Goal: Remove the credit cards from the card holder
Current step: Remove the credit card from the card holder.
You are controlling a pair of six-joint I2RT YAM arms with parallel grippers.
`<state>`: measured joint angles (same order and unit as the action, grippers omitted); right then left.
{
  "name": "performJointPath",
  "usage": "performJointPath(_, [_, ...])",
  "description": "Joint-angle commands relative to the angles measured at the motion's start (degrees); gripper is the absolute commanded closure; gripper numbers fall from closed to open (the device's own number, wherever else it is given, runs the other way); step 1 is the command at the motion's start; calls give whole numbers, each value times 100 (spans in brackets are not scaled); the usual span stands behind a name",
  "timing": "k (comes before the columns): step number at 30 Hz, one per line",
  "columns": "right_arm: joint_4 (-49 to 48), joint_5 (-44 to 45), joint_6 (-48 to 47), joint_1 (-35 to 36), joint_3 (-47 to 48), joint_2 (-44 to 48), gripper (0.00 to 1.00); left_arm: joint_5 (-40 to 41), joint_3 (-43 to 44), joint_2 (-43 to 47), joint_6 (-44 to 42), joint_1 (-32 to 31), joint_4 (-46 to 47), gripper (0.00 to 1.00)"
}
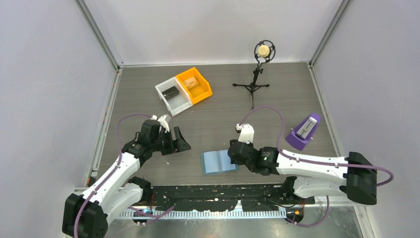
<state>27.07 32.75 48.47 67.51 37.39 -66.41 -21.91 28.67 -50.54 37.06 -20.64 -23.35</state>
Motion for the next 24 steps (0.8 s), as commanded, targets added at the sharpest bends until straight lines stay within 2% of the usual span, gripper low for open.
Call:
performJointPath(1, [13, 33, -72, 90, 406, 344, 49, 212, 34, 72, -69, -19, 106, 25])
performJointPath(5, [-398, -274, -205, 273, 762, -148, 44, 434, -30, 171, 27, -17, 39, 26])
performJointPath(9, [-376, -334, -245, 518, 1370, -1154, 34, 733, -123, 396, 38, -10, -40, 26])
performJointPath(12, [-352, -370, -257, 641, 1799, -1921, 30, 729, -182, 488, 63, -10, -45, 26])
performJointPath(16, [-431, -490, -238, 697, 2052, -2473, 24, 640, -244, 465, 65, -12, -40, 26])
performJointPath(20, [-537, -456, -225, 720, 2094, -2774, 22, 547, -336, 439, 72, -10, 33, 26])
performJointPath(24, [-549, -446, -192, 720, 2099, -2954, 24, 508, -379, 429, 100, -10, 100, 26])
